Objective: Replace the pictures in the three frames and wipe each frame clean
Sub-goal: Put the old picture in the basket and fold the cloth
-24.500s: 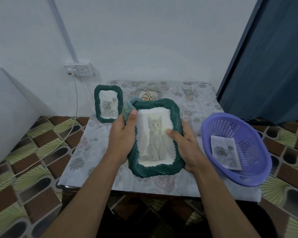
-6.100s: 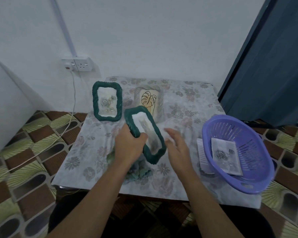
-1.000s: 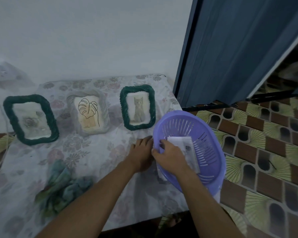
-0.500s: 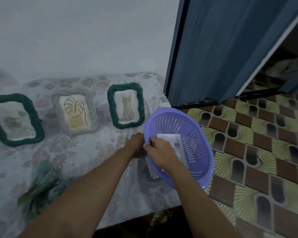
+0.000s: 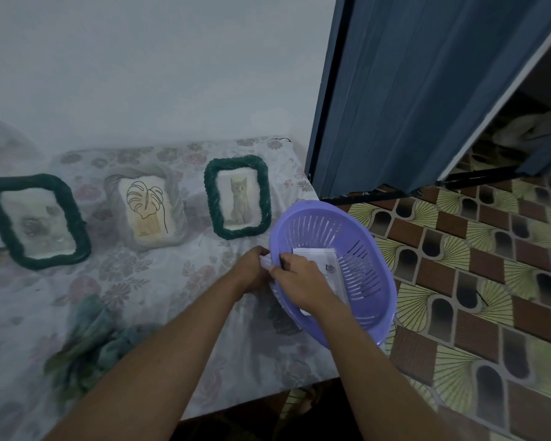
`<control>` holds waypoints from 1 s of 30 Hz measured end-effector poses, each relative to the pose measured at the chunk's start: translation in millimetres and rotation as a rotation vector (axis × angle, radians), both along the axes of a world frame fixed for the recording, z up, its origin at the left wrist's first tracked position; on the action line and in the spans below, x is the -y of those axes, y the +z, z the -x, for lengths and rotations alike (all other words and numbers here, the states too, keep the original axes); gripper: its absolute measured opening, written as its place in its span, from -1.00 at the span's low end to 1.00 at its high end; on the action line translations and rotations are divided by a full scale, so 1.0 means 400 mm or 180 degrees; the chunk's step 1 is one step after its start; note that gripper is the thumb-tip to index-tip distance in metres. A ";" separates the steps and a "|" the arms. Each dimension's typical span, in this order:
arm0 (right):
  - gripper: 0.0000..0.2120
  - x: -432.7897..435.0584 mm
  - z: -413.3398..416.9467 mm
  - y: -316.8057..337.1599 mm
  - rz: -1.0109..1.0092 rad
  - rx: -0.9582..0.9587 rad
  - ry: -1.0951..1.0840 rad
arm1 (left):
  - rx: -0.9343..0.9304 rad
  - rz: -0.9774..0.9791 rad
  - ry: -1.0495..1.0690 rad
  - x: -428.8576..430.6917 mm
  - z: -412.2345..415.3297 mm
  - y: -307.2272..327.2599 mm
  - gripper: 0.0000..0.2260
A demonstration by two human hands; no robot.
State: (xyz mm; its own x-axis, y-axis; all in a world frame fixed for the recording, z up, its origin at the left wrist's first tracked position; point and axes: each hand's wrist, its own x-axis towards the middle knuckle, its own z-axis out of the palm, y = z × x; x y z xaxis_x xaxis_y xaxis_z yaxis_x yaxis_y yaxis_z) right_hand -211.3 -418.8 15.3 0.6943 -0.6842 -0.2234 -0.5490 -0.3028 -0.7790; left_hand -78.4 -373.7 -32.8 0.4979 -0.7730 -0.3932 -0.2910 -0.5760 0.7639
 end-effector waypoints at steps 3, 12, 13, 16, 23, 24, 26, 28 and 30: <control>-0.77 -0.003 -0.003 -0.001 0.0056 -0.0115 0.0052 | -0.0376 0.0202 0.0517 -0.045 -0.003 0.014 -0.65; -0.42 -0.045 -0.007 0.001 -0.0165 -0.0117 -0.0196 | -0.0353 0.0424 0.1280 -0.209 -0.061 0.039 -0.68; -0.37 -0.058 -0.009 0.000 -0.0036 -0.0127 -0.0274 | -0.0331 0.0480 0.1310 -0.230 -0.062 0.043 -0.68; -0.36 -0.090 -0.018 0.009 0.0872 -0.0145 -0.0366 | -0.0225 0.0607 0.1340 -0.279 -0.060 0.052 -0.69; -0.45 -0.219 -0.035 0.009 0.1067 0.0623 0.0803 | -0.0150 0.1013 0.1592 -0.350 -0.045 0.092 -0.69; -0.42 -0.233 -0.034 -0.001 0.1027 0.0592 0.0961 | -0.0155 0.1068 0.1609 -0.354 -0.041 0.098 -0.70; -0.35 -0.259 -0.039 -0.022 0.1232 0.0365 0.1158 | -0.0131 0.1178 0.1638 -0.366 -0.033 0.114 -0.71; -0.39 -0.276 -0.045 -0.037 0.1488 0.0279 0.1093 | -0.0141 0.1288 0.1686 -0.374 -0.020 0.128 -0.70; -0.55 -0.289 -0.049 -0.043 0.1411 0.0496 0.0834 | -0.0175 0.1383 0.1645 -0.385 -0.007 0.138 -0.70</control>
State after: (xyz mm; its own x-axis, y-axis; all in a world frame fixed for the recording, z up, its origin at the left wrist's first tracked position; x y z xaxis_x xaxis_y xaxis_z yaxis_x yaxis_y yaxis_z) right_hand -191.5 -303.2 -1.9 0.8563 -0.4888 0.1668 -0.2990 -0.7325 -0.6116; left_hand -75.7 -219.6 22.6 0.8342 -0.5345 -0.1359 -0.0147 -0.2679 0.9633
